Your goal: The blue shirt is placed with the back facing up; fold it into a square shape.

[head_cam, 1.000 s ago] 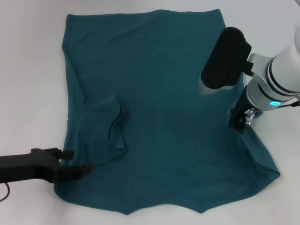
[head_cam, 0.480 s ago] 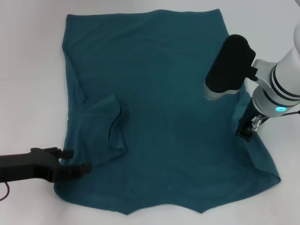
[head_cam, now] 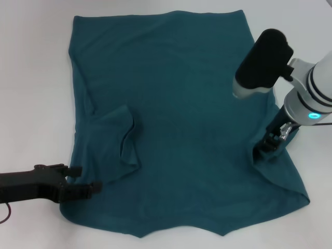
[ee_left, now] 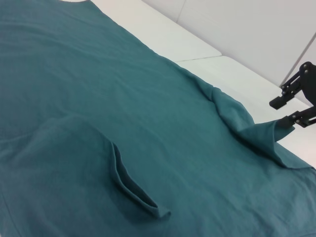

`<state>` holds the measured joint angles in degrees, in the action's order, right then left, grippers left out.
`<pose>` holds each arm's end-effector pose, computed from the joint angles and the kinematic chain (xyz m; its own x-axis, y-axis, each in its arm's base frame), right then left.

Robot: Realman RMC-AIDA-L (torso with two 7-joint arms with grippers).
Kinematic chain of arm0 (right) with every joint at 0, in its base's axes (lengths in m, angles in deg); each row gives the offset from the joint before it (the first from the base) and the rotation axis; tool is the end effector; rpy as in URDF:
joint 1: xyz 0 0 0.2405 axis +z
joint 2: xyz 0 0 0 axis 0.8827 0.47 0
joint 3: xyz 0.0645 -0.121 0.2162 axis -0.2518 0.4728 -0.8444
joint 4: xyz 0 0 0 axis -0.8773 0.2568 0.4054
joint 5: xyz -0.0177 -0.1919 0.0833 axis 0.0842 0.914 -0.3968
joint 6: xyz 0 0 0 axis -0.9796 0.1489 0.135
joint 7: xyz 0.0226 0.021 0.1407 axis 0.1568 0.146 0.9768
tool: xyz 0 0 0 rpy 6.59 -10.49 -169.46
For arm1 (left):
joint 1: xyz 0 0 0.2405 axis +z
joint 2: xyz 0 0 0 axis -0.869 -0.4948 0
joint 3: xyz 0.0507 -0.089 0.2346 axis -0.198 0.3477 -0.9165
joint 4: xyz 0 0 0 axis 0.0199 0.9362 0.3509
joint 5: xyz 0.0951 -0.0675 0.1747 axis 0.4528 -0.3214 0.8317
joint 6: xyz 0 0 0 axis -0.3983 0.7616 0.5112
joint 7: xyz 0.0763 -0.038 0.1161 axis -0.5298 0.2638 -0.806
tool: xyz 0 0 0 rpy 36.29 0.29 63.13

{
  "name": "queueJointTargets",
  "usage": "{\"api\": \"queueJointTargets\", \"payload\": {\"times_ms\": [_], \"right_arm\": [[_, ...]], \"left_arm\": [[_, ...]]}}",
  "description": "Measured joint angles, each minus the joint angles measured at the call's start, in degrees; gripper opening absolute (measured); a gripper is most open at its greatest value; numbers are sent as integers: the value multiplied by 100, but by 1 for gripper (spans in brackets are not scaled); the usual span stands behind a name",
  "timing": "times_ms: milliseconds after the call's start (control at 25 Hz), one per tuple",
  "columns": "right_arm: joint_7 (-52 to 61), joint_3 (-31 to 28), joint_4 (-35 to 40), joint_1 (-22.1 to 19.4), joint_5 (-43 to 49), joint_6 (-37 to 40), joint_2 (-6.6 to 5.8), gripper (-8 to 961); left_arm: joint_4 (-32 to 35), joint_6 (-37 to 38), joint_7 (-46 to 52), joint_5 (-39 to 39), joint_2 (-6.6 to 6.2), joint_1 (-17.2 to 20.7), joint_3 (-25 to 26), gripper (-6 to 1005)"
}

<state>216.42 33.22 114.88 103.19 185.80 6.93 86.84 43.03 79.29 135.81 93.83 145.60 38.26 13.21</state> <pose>0.1787 0.3954 0.0128 0.7313 -0.5676 0.3782 -0.2356 -0.7306 -0.6409 -0.2749 0.3205 0.0174 0.7100 0.5974 0.3729 0.6888 -0.6992 -0.1914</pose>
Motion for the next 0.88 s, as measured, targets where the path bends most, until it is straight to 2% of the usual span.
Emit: {"api": "queueJointTargets", "payload": {"times_ms": [160, 360, 520, 640, 680, 760, 800, 880], "right_arm": [[65, -555, 4, -26, -1, -81, -8, 435], [-88, -2087, 3, -54, -59, -214, 16, 548], [-306, -2947, -413, -101, -220, -557, -18, 660], [-395, -3256, -767, -174, -345, -867, -63, 796], [-415, -3366, -1024, -230, -363, -1177, -74, 841], [-420, -3387, -1136, -251, -364, -1309, -77, 907], [-426, -3410, -1436, -274, -366, -1628, -91, 940], [-426, -3425, -1568, -278, -369, -1768, -96, 939]], "left_arm": [[0, 0, -28, 0, 5, 2, 2, 827], [0, -8, -70, 0, 9, -9, 1, 828], [0, -9, -94, 0, 23, -28, 0, 828], [0, -9, -99, 0, 33, -31, 0, 828], [0, -9, -99, 0, 33, -31, 0, 828], [0, -10, -99, -8, 33, -32, -1, 827], [0, -9, -99, -17, 35, -33, -8, 827], [0, -9, -99, -17, 44, -39, -17, 827]]}}
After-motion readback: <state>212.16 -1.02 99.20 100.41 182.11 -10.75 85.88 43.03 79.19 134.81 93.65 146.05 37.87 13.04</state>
